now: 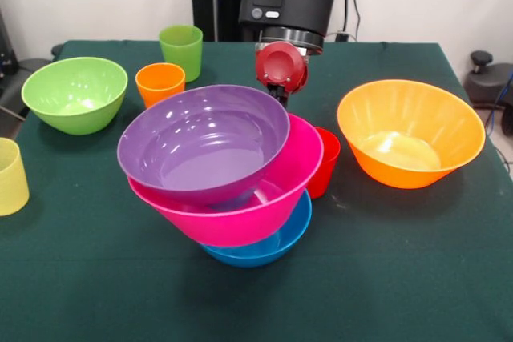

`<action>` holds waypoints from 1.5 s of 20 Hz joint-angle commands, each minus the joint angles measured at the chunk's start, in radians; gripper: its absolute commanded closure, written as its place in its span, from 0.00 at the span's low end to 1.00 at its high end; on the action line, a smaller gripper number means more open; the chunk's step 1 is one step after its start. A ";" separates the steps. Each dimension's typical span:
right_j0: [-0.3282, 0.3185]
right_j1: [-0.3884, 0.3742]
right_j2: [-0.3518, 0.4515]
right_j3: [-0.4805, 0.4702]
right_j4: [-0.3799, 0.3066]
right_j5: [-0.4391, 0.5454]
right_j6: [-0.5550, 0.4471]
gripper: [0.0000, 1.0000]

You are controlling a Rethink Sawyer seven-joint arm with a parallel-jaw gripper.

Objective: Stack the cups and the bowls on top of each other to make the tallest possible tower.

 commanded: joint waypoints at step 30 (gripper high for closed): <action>0.012 0.030 0.168 -0.081 0.023 -0.001 -0.156 1.00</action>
